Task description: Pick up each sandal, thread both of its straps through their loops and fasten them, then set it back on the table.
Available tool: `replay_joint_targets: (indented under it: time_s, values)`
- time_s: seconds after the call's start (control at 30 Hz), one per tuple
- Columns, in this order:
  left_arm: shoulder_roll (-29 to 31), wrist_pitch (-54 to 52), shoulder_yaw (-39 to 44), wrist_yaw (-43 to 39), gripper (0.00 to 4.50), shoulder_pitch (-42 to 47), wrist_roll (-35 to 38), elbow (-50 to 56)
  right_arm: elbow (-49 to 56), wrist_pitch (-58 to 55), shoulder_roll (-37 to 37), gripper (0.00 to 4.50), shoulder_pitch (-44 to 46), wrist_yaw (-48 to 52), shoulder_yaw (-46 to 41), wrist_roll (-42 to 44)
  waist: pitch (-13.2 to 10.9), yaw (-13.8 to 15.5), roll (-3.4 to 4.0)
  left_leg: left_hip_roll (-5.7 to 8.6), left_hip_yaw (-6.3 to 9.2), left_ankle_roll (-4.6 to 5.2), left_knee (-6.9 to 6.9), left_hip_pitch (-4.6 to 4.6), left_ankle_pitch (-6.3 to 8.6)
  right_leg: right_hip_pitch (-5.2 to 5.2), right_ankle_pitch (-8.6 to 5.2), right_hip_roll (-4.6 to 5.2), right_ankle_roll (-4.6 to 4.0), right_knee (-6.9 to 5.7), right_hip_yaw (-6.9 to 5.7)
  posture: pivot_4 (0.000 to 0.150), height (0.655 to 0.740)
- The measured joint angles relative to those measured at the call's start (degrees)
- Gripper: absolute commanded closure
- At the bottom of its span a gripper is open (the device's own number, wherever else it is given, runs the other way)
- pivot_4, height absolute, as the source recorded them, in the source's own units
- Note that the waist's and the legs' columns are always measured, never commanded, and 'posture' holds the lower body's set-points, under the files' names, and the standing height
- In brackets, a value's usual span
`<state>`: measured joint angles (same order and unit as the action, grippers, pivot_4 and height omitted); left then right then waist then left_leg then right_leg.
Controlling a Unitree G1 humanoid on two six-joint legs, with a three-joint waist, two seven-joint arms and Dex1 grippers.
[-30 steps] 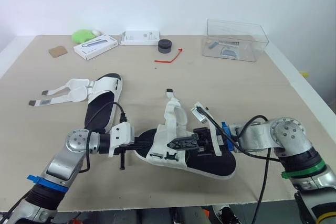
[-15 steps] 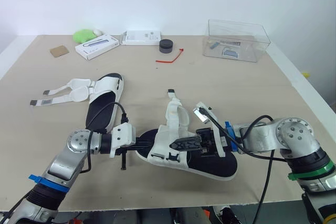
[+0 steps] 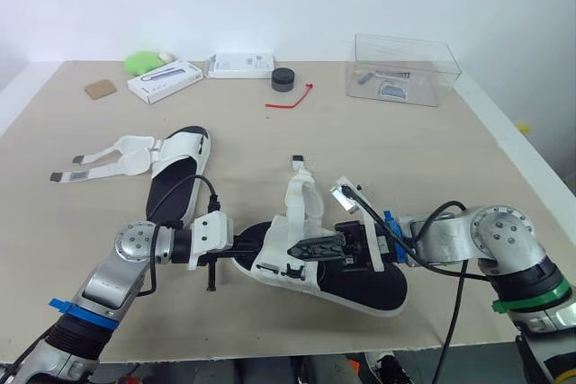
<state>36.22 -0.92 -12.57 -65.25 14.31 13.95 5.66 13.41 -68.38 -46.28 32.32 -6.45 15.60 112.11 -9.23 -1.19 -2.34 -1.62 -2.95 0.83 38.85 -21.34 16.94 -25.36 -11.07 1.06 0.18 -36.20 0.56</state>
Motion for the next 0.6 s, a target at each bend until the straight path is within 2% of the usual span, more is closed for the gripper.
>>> replay_joint_targets:
  time_s: [0.3, 0.6]
  values:
    - [0.00, 0.54, -0.02, 0.02, 4.50, 0.00, -0.38, -0.08, 3.68, 1.15, -0.07, 4.44, 0.60, -1.71, 0.35, 0.00, 0.03, -0.01, 0.02, 0.00, -0.01, 0.00, 0.00, 0.03, 0.00, 0.00, 0.00, 0.00, 0.00, 0.00, 0.01, 0.150, 0.7400]
    - [0.00, 0.83, -0.33, 0.10, 4.50, 0.08, -0.38, -0.03, 6.83, 2.81, -3.32, 4.44, 1.93, -1.29, 2.60, 0.00, 0.06, 0.00, 0.03, 0.02, -0.02, 0.00, 0.00, 0.05, 0.00, 0.00, 0.00, 0.03, 0.01, 0.01, 0.00, 0.150, 0.7400]
